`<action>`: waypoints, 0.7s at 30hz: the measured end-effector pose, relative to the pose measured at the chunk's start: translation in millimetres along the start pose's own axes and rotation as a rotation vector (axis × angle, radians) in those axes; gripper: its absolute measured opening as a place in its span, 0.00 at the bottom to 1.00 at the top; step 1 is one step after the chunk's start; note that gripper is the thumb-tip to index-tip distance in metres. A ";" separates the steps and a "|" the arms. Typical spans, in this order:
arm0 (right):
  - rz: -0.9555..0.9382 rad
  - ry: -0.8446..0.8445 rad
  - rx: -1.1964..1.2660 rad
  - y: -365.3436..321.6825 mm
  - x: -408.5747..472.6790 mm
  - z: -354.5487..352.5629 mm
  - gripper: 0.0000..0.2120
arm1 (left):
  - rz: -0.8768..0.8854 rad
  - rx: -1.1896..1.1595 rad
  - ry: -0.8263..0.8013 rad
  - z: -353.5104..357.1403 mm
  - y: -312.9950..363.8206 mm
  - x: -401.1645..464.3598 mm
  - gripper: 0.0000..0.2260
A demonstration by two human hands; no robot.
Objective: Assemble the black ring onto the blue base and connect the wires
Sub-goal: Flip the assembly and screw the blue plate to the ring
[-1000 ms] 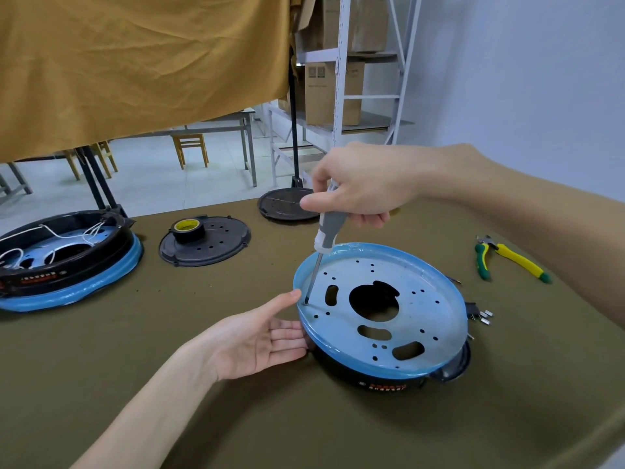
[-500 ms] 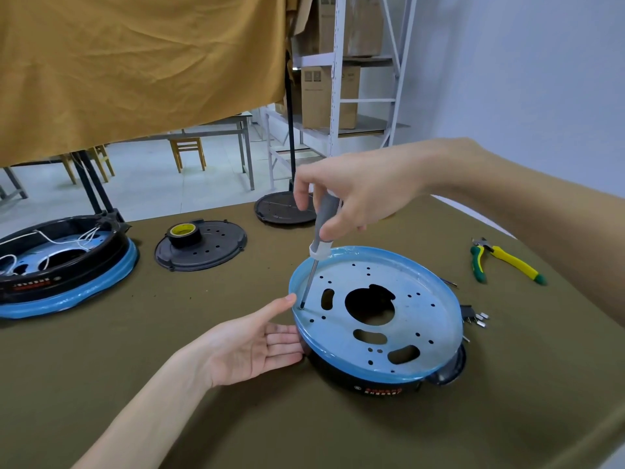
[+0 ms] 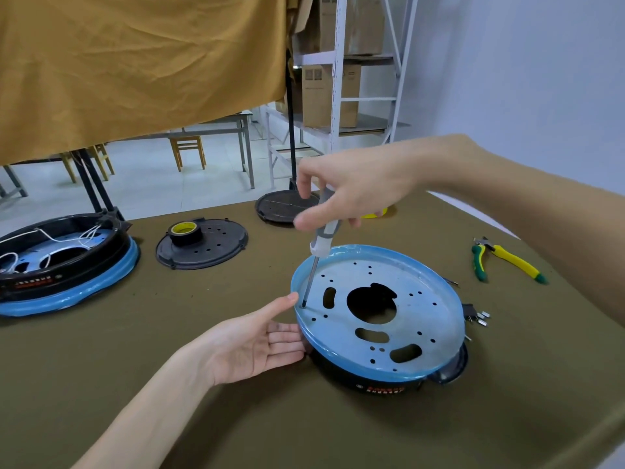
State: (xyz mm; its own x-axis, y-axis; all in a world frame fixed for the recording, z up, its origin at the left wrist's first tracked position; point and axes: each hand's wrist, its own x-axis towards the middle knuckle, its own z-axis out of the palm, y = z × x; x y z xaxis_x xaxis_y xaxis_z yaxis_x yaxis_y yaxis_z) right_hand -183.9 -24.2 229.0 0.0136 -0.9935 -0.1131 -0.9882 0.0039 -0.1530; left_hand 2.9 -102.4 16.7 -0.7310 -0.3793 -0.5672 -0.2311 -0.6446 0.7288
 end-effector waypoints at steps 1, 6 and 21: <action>-0.009 -0.035 0.030 1.0 -2.1 -3.8 0.16 | 0.000 0.005 -0.006 -0.1 0.0 0.2 0.43; -0.028 0.041 -0.040 -0.1 1.7 4.1 0.14 | 0.002 -0.001 -0.013 -2.9 -0.6 1.6 0.44; -0.024 -0.066 0.021 -5.2 -8.8 -2.5 0.14 | 0.006 0.013 -0.006 -1.9 -1.0 1.3 0.47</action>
State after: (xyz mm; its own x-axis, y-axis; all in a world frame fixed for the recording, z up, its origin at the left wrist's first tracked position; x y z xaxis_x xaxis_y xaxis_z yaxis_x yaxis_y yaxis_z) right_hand -179.3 -15.8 233.3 0.0482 -0.9837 -0.1730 -0.9841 -0.0172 -0.1766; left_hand 3.5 -103.6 14.5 -0.7360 -0.3797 -0.5604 -0.2345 -0.6336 0.7372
